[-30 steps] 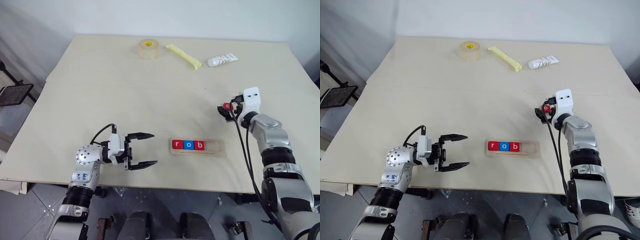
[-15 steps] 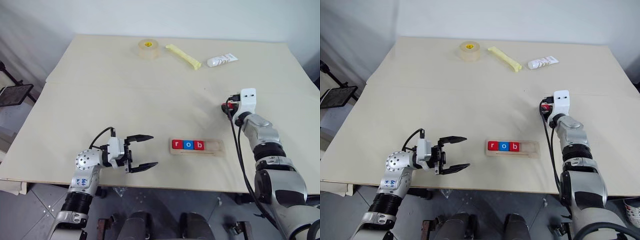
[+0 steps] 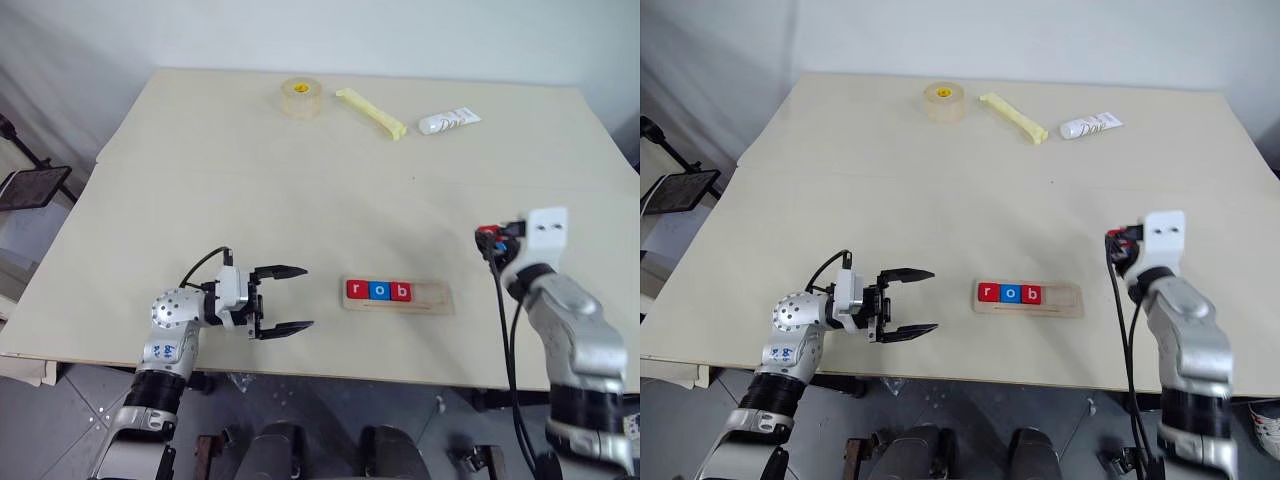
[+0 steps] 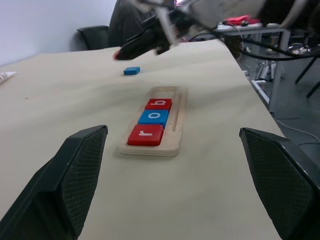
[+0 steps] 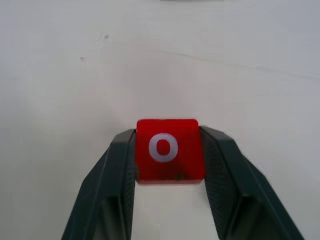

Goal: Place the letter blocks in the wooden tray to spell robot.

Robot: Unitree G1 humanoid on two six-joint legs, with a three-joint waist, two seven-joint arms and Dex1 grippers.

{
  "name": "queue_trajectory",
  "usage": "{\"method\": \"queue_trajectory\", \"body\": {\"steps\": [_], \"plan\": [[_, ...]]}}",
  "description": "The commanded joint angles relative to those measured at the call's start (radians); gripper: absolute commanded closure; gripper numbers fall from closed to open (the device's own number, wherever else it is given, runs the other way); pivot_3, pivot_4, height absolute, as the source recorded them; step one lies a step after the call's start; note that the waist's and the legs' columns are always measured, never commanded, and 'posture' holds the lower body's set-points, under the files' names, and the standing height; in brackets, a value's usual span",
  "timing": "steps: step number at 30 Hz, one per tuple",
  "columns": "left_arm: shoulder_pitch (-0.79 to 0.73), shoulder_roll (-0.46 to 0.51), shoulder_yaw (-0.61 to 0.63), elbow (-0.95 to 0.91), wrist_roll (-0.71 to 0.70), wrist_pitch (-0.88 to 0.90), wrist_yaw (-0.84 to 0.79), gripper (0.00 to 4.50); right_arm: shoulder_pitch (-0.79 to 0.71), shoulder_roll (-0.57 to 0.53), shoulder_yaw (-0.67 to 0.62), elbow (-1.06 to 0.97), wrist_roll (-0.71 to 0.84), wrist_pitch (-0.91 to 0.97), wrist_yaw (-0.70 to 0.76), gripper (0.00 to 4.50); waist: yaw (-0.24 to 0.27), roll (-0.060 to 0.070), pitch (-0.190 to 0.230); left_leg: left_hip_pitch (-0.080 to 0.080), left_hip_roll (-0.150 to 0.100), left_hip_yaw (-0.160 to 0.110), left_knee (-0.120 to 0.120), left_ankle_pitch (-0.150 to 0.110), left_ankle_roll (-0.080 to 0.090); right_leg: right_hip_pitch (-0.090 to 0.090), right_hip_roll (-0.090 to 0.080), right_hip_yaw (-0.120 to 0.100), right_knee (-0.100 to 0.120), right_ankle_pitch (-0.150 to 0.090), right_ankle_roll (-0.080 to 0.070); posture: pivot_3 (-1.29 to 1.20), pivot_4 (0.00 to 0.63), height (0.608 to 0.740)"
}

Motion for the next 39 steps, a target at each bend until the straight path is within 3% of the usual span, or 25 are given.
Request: {"method": "queue_trajectory", "body": {"steps": [1, 7, 16, 17, 24, 32, 39], "plan": [[-0.019, -0.007, -0.001, 0.011, -0.014, -0.014, -0.019, 0.00, 0.110, 0.036, -0.069, -0.206, 0.061, 0.077, -0.036, 3.04, 0.002, 0.000, 0.000, 0.000, 0.000, 0.001, 0.000, 0.000, 0.000, 0.000, 0.000, 0.000, 0.000, 0.000, 0.000, 0.00, 0.150, 0.740], [-0.048, -0.016, 0.000, 0.046, -0.010, -0.018, -0.039, 0.00, 0.233, 0.082, -0.077, -0.257, 0.081, 0.067, -0.041, 3.04, -0.003, 0.000, 0.000, 0.001, 0.000, 0.003, 0.000, 0.000, 0.000, 0.000, 0.000, 0.002, 0.000, 0.000, 0.000, 0.00, 0.150, 0.740], [-0.068, -0.025, 0.000, 0.059, -0.006, -0.022, -0.045, 0.00, 0.225, 0.087, -0.053, -0.130, 0.053, -0.015, -0.033, 3.04, -0.007, 0.000, 0.000, 0.002, 0.000, 0.003, 0.000, 0.000, 0.000, 0.000, 0.000, 0.002, 0.000, 0.000, 0.000, 0.00, 0.150, 0.740], [-0.066, -0.025, 0.000, 0.056, -0.006, -0.022, -0.044, 0.00, 0.226, 0.087, -0.051, -0.125, 0.053, -0.021, -0.033, 2.31, -0.006, 0.000, 0.000, 0.002, 0.000, 0.003, 0.000, 0.000, 0.000, 0.000, 0.000, 0.002, 0.000, 0.000, 0.000, 0.00, 0.150, 0.740], [-0.047, -0.020, 0.002, 0.028, -0.001, -0.024, -0.026, 0.00, 0.270, 0.065, -0.060, -0.169, 0.085, -0.024, 0.007, 0.02, -0.005, 0.000, 0.000, 0.002, 0.000, 0.003, 0.000, 0.000, 0.000, 0.000, 0.000, 0.002, 0.000, 0.000, 0.000, 0.00, 0.150, 0.740], [-0.049, -0.005, -0.003, 0.015, 0.021, 0.014, 0.028, 0.00, 0.302, -0.190, -0.089, -0.181, 0.149, -0.032, 0.271, 0.02, -0.005, 0.000, 0.000, 0.002, 0.000, 0.003, 0.000, 0.000, 0.000, 0.002, 0.001, 0.002, -0.003, 0.000, 0.000, 0.00, 0.150, 0.740], [-0.056, -0.008, -0.013, 0.015, 0.015, 0.025, -0.001, 0.00, 0.255, -0.540, 0.005, 0.029, 0.086, -0.216, 0.687, 0.02, -0.002, 0.000, 0.000, 0.002, 0.000, 0.004, 0.001, 0.000, 0.001, 0.005, 0.001, 0.001, -0.008, 0.000, 0.000, 0.00, 0.150, 0.740]]}}
